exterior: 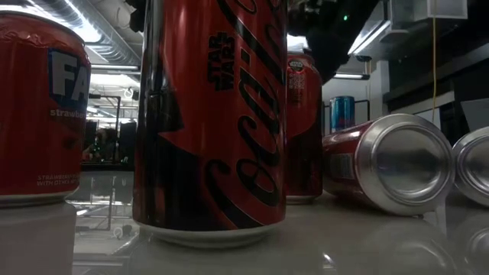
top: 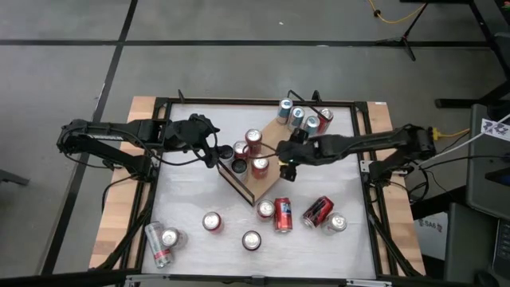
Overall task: Place canned beverage on shelf
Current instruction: Put the orange soda can on the shelf aligned with the other orange soda can
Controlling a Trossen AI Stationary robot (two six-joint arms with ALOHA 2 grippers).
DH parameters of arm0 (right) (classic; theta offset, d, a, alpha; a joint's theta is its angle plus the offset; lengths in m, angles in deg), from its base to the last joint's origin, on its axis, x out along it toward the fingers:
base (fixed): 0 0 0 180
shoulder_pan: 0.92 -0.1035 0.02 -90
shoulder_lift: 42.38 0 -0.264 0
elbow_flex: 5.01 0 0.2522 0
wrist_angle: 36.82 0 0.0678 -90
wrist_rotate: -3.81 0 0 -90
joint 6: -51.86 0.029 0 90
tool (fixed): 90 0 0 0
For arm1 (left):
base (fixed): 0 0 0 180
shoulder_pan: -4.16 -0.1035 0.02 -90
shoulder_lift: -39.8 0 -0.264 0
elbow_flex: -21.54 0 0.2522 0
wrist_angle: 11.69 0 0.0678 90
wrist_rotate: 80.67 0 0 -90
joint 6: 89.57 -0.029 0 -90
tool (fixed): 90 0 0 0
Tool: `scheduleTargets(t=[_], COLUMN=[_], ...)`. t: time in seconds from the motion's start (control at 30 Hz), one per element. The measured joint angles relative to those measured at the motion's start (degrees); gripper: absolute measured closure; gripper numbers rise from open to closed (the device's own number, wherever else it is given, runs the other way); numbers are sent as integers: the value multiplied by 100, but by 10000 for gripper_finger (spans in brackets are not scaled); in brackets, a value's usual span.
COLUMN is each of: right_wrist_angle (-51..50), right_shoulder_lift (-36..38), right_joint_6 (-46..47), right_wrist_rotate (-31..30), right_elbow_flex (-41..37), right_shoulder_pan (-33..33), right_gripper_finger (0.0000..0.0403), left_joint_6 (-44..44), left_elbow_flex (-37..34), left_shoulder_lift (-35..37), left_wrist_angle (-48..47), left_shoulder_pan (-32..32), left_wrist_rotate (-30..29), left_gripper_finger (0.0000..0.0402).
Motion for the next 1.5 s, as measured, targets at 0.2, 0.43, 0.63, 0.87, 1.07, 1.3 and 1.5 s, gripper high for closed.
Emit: scheduleTargets(t=[0.2, 0.43, 0.63, 0.87, 1.07, 1.3, 1.5], right_wrist_angle=[308, 858, 1341, 1409, 1374, 1019, 532], right_shoulder_lift=[-375, -519, -608, -657, -664, -480, -38], right_joint_6=[13, 14, 4, -8, -13, -25, -27], right_wrist_rotate=[99, 189, 511, 546, 533, 497, 495], right_elbow_flex=[0, 0, 1, 2, 2, 2, 2], right_shoulder_pan=[0, 0, 0, 4, 4, 4, 4], right_gripper_finger=[40, 40, 40, 40, 40, 40, 40], left_joint_6=[1, 1, 2, 2, 2, 1, 2], left_elbow_flex=[0, 0, 0, 0, 0, 0, 0], left_shoulder_lift=[0, 0, 0, 0, 0, 0, 0], left_wrist_angle=[-2, -3, -4, -7, -7, -8, -4], left_shoulder_pan=[-1, -1, 0, 0, -1, -1, -2], left_wrist_rotate=[1, 0, 0, 1, 0, 0, 0], left_gripper_finger=[56, 56, 56, 56, 56, 56, 56])
